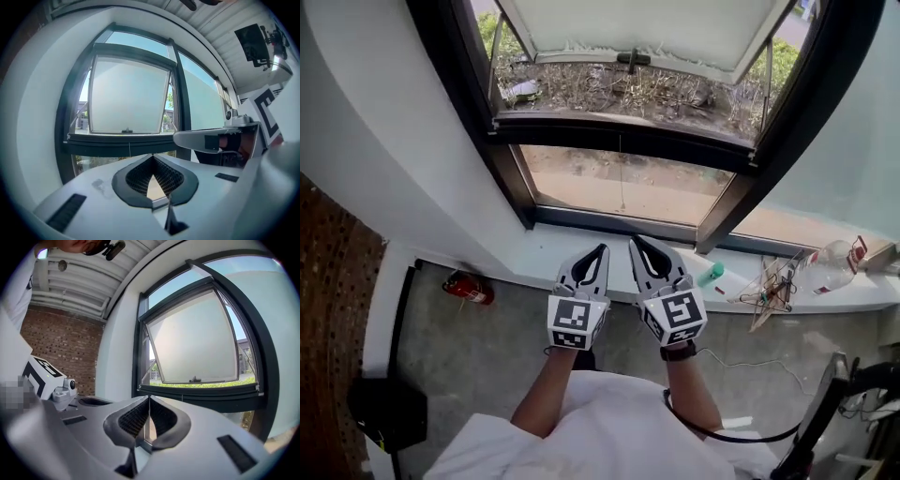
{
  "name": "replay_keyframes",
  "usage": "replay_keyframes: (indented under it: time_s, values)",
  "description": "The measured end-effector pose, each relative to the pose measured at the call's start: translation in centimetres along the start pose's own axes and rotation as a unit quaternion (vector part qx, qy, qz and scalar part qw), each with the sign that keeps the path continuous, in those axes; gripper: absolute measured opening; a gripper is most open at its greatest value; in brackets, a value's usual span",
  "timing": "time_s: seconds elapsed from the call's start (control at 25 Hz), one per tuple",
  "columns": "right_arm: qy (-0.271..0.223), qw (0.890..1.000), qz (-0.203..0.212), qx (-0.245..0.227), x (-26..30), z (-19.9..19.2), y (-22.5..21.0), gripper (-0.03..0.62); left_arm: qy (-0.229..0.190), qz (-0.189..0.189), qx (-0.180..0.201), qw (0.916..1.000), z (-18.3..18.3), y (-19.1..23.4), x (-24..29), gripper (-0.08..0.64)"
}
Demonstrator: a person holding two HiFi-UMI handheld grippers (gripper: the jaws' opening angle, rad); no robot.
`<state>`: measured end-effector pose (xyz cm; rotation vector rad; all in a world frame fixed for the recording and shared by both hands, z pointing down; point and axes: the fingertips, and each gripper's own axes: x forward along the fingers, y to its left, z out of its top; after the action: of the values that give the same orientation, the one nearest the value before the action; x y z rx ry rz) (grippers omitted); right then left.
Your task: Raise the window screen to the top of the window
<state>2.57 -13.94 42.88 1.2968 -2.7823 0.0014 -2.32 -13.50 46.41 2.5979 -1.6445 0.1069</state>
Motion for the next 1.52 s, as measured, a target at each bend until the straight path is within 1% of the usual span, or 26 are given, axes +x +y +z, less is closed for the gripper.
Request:
replay_keyframes:
  time_s: [0.08, 0.2, 0.4, 0.44, 0.48, 0.52, 0.56, 0.6, 0.64, 0.68, 0.76, 0.8, 0.84, 0.88, 0.96, 1.08, 1.12, 1.2, 1.32, 1.4, 1.48, 1.52]
  values:
    - [-0.009, 1.0, -0.018, 0.008, 2.6, 1.1, -1.1, -0.011, -0.01, -0.02, -0.001, 0.9997, 1.1, 2.3, 2.6, -0.003]
    - [-0.008, 0.999, -0.049, 0.003, 6.5, 1.5, -2.9, -0.011, -0.02, -0.048, -0.004, 0.9986, 2.1, 5.5, 6.0, -0.003]
    - [0.011, 0.995, -0.101, -0.013, 11.4, 1.4, -6.0, -0.011, -0.012, -0.097, -0.019, 0.995, 1.6, 9.0, 10.0, -0.003]
    - [0.017, 0.993, -0.112, -0.025, 12.1, 1.3, -6.7, -0.011, -0.008, -0.104, -0.021, 0.9943, 1.2, 9.6, 10.9, -0.003]
    - [0.027, 0.991, -0.122, -0.049, 12.9, 1.2, -7.6, -0.011, -0.001, -0.108, -0.027, 0.9938, 0.6, 10.2, 11.8, -0.003]
    - [0.044, 0.986, -0.132, -0.087, 13.6, 1.0, -8.7, -0.011, 0.007, -0.11, -0.035, 0.9933, -0.1, 10.8, 12.7, -0.003]
    - [0.066, 0.978, -0.142, -0.138, 14.2, 0.7, -9.9, -0.009, 0.017, -0.111, -0.042, 0.9928, -0.8, 11.2, 13.5, -0.003]
    - [0.092, 0.965, -0.15, -0.196, 14.8, 0.4, -11.2, 0.012, 0.026, -0.111, -0.045, 0.9924, -1.5, 11.4, 14.2, -0.003]
    - [0.122, 0.947, -0.156, -0.253, 15.3, -0.2, -12.7, 0.067, 0.035, -0.112, -0.045, 0.9921, -2.2, 11.5, 14.7, -0.003]
    - [0.155, 0.927, -0.158, -0.302, 15.9, -0.9, -14.2, 0.091, 0.044, -0.111, -0.045, 0.9918, -2.9, 11.7, 15.3, -0.003]
    - [0.218, 0.889, -0.158, -0.37, 17.2, -2.6, -17.2, 0.116, 0.063, -0.108, -0.049, 0.9909, -4.3, 12.2, 16.5, -0.003]
    - [0.242, 0.873, -0.155, -0.395, 17.8, -3.3, -18.4, 0.152, 0.073, -0.107, -0.052, 0.9902, -4.9, 12.5, 17.0, -0.003]
    - [0.259, 0.859, -0.148, -0.416, 18.6, -4.0, -19.3, 0.175, 0.08, -0.106, -0.055, 0.9895, -5.6, 12.7, 17.4, -0.003]
    - [0.27, 0.849, -0.138, -0.432, 19.3, -4.6, -19.8, 0.191, 0.088, -0.105, -0.057, 0.989, -6.2, 12.9, 17.8, -0.003]
    - [0.284, 0.837, -0.117, -0.453, 20.5, -5.8, -20.6, 0.263, 0.1, -0.099, -0.063, 0.9881, -7.3, 13.0, 18.5, -0.003]
    - [0.317, 0.813, -0.11, -0.476, 21.4, -7.4, -21.8, 0.273, 0.118, -0.102, -0.064, 0.9856, -8.9, 12.8, 19.4, -0.003]
    - [0.327, 0.807, -0.112, -0.479, 21.4, -7.8, -22.1, 0.273, 0.127, -0.104, -0.065, 0.9842, -9.5, 12.7, 19.7, -0.003]
    - [0.335, 0.802, -0.119, -0.48, 21.7, -8.2, -22.8, 0.273, 0.148, -0.105, -0.073, 0.9808, -11.0, 12.8, 20.2, -0.003]
    - [0.339, 0.801, -0.116, -0.48, 22.1, -8.3, -23.2, 0.274, 0.17, -0.101, -0.075, 0.9775, -12.9, 12.9, 20.6, -0.003]
    - [0.34, 0.803, -0.101, -0.478, 22.3, -8.7, -23.2, 0.273, 0.18, -0.099, -0.079, 0.9755, -14.2, 12.9, 20.9, -0.003]
    - [0.338, 0.809, -0.09, -0.473, 22.4, -8.9, -23.3, 0.274, 0.188, -0.101, -0.097, 0.9722, -15.5, 12.9, 21.2, -0.003]
    - [0.338, 0.81, -0.086, -0.472, 22.4, -8.9, -23.3, 0.273, 0.192, -0.101, -0.106, 0.9703, -16.1, 12.9, 21.4, -0.003]
